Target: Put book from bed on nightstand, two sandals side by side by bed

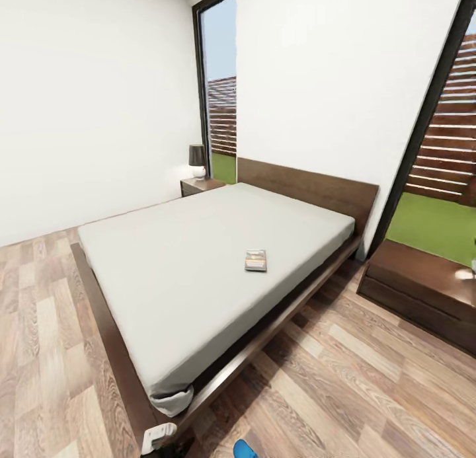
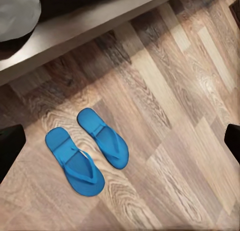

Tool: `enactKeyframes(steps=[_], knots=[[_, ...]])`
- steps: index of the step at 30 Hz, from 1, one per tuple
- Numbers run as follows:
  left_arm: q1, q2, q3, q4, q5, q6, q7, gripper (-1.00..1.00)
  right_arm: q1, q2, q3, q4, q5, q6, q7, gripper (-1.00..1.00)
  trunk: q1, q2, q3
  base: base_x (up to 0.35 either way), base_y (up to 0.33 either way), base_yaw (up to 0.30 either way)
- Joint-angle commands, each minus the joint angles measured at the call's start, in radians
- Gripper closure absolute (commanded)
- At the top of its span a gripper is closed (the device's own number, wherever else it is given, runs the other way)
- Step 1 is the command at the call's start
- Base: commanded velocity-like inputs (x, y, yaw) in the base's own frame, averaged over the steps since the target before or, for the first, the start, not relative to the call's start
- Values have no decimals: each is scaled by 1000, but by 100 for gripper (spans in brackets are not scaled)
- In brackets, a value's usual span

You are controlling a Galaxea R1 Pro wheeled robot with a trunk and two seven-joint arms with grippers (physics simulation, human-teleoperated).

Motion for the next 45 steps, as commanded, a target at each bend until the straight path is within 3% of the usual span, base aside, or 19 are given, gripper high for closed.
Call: enactKeyframes(steps=[1,45], knots=[[-1,0,7,1,-1,-1,-5,-100,-1,0,-3,2,0,-2,5,-100,0,0,-1,0,0,-283],[-1,0,7,1,-2,-1,-5,-100,-1,1,0,2,0,-3,5,-100,0,0,17,0,0,-293]])
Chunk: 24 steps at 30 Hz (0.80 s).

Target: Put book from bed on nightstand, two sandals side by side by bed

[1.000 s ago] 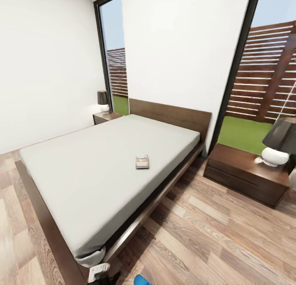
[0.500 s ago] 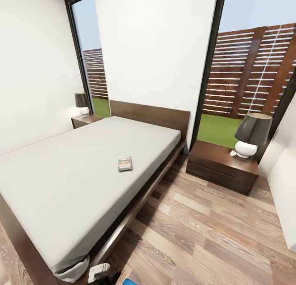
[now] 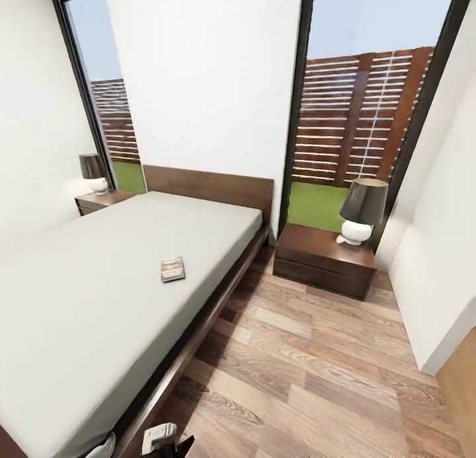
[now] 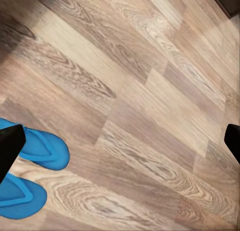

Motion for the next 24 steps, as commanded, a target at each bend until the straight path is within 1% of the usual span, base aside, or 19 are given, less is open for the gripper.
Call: enactKeyframes(steps=[1,8,14,24], knots=[[-1,0,7,1,-2,-1,-5,-100,-1,0,-3,2,0,-2,5,-100,0,0,0,0,0,-286],[-1,0,7,1,-2,-1,-5,-100,-1,0,-3,2,0,-2,5,-100,0,0,5,0,-6,-284],[-1,0,7,1,-2,-1,-5,-100,-1,0,-3,2,0,-2,5,-100,0,0,10,0,-116,-284],[-1,0,7,1,-2,-1,-5,-100,-1,0,-2,2,0,-2,5,-100,0,0,17,0,-9,-284]])
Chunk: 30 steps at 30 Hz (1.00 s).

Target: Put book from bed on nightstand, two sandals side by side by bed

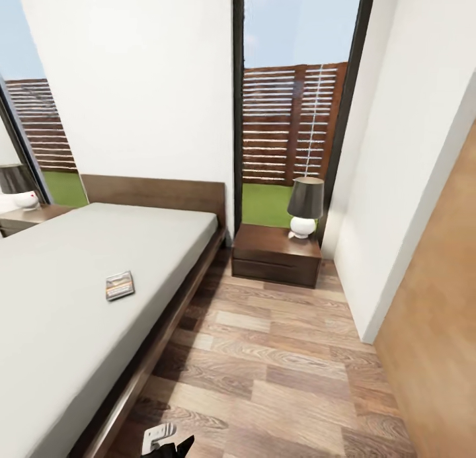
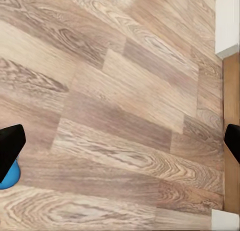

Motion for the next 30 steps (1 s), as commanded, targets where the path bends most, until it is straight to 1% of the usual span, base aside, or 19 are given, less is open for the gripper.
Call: enactKeyframes(steps=[1,30], knots=[[-1,0,8,1,-2,-1,-5,-100,-1,0,-3,2,-1,-2,5,-100,0,0,0,0,0,-284],[-1,0,8,1,-2,-1,-5,-100,-1,0,-1,2,-1,-2,5,-100,0,0,22,0,0,-284]])
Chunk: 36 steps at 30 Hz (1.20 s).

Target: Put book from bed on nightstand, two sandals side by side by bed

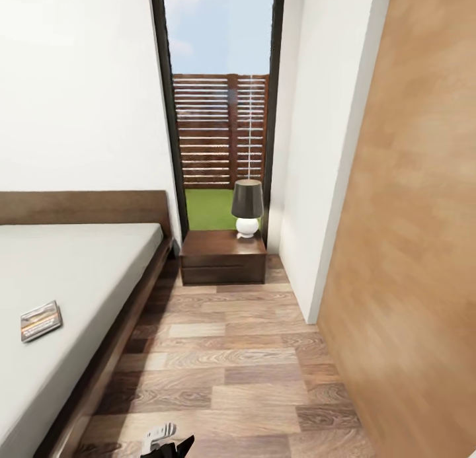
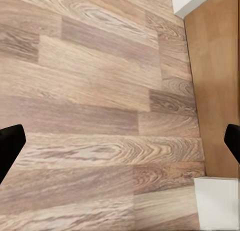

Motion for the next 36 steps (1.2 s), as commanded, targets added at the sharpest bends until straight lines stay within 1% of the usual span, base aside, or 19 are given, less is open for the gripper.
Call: enactKeyframes(steps=[1,7,20,36], knots=[[-1,0,8,1,-2,-1,-5,-100,-1,0,-2,2,-1,-2,5,-100,0,0,0,0,0,-283],[-1,0,8,1,-1,-1,-5,-100,-1,0,1,2,-1,-2,6,-100,0,0,4,50,-35,-228],[-1,0,8,1,0,-1,-5,-100,-1,0,2,2,-1,-2,6,-100,0,0,5,27,-23,-44],[-1,0,8,1,-1,-1,-5,-100,-1,0,3,1,-1,-2,6,-100,0,0,5,0,0,-282]])
